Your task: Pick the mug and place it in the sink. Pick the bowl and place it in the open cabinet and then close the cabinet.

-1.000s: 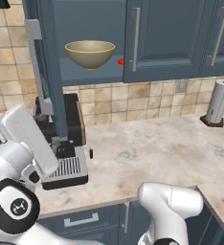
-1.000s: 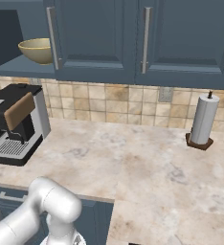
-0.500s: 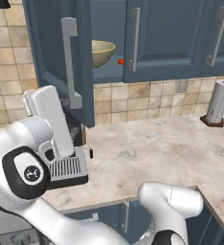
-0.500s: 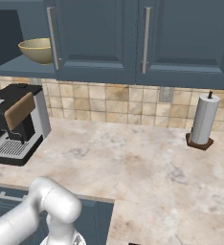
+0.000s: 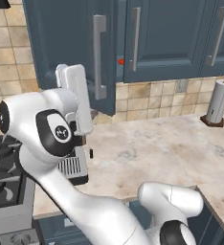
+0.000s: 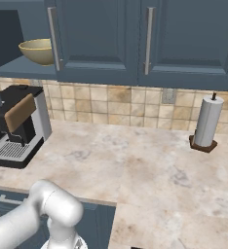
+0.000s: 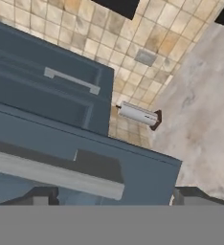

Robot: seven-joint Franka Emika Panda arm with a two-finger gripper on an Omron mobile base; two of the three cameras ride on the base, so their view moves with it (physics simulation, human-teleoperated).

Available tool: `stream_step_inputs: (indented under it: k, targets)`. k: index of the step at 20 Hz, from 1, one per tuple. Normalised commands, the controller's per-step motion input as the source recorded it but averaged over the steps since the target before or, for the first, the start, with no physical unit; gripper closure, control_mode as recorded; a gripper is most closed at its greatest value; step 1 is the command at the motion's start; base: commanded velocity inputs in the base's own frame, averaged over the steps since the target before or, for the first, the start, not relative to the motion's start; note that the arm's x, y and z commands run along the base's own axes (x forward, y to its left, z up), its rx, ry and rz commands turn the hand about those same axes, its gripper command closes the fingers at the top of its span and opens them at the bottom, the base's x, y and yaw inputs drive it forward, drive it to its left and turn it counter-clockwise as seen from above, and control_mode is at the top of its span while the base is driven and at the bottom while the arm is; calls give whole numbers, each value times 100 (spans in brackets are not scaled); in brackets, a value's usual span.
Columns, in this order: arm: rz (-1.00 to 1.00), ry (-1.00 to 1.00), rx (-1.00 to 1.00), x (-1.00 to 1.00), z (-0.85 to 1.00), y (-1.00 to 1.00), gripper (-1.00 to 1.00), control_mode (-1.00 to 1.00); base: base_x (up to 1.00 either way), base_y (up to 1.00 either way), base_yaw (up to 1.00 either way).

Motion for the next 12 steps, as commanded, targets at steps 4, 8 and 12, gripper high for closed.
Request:
stream_step_inputs:
  k: [4,8,12]
  targets:
    - [0,5,14,40,3,-58,-100,-100,0,0,0]
    - [0,6,13,41,1,-59,-100,-100,0,0,0]
    - [0,7,13,42,2,-59,-100,-100,0,0,0]
